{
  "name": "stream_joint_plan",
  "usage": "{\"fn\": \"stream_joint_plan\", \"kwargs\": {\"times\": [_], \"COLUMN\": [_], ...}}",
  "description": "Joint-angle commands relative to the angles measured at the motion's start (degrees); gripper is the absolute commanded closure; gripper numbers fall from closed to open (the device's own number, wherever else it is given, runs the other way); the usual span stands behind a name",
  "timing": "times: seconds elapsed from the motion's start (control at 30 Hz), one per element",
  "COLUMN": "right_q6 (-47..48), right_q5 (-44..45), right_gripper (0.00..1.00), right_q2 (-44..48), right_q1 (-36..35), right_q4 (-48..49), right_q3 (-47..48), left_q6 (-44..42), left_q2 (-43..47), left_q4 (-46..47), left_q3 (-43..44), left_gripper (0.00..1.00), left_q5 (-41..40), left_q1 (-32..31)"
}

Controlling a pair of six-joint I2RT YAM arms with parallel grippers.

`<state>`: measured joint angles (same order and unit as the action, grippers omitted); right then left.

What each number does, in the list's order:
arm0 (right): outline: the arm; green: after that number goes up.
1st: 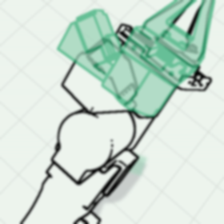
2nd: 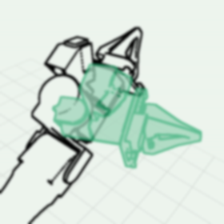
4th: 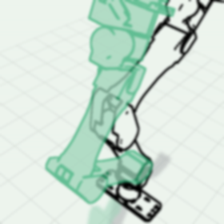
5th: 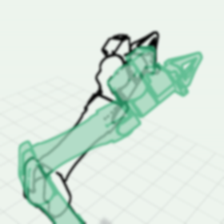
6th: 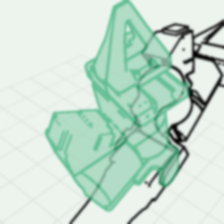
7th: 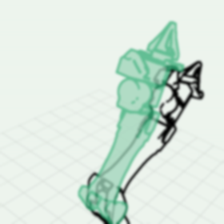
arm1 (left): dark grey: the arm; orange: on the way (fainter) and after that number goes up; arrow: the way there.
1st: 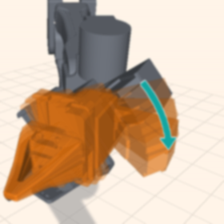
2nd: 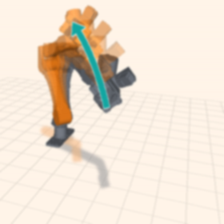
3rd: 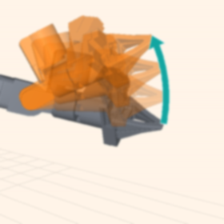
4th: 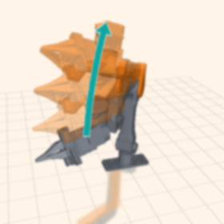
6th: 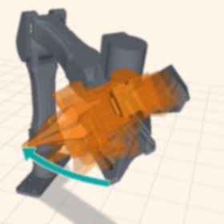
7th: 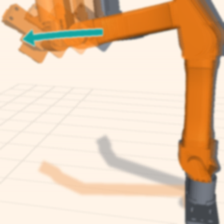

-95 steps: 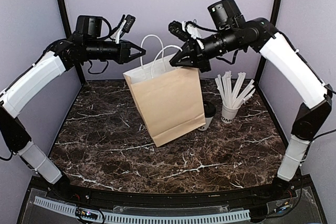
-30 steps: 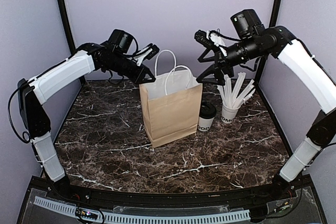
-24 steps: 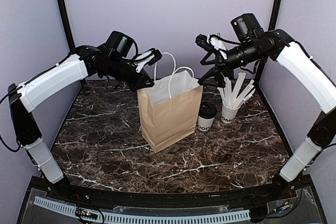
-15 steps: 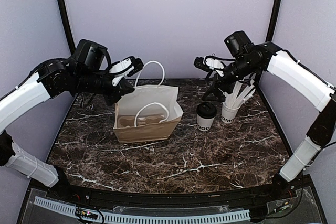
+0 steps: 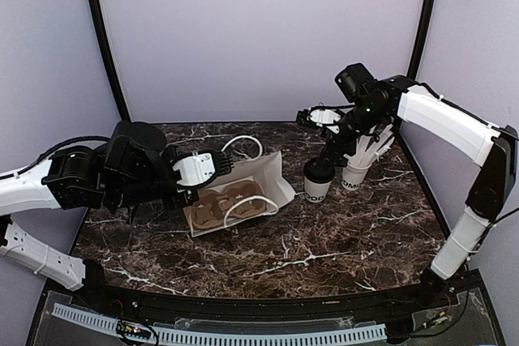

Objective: Pack the takeout coffee

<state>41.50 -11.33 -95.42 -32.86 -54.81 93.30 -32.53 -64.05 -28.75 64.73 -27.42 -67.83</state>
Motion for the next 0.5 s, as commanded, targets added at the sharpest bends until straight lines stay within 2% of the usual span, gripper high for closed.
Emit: {"fn": "stream_joint_plan", "kwargs": {"times": [0.0,0.13,0.23,0.47], "right_q6": [-0.57,-1.12,-2.02,-3.36], "right_q5": [2.6,3.83,4.05,3.95], "right_gripper": [0.06,0.06,0.06,0.07], "right_q2": [-0.33,0.41,0.32,0.28], "right_q1": [0.26,0.25,0.26,0.26], "right_q4": [1.55,2.35,1.99,0.78], "right_q3": [-0.78,-2.51,-2.54,-2.14], "left_q6": [-2.52,-2.4,-4.3,-5.08], "left_q2": [2.16,-0.39,-2.49,-0.34], "left_q4": [9.09,9.49,13.95,18.7], "left_q3": [-4.28,-5.5,-8.32,-10.26], "left_gripper": [1.0,1.0,1.0,1.0], "left_q5": [-12.05,-18.46,-23.2,-24.01], "left_q1": [-8.89,-14.46,-16.91,-17.58]}}
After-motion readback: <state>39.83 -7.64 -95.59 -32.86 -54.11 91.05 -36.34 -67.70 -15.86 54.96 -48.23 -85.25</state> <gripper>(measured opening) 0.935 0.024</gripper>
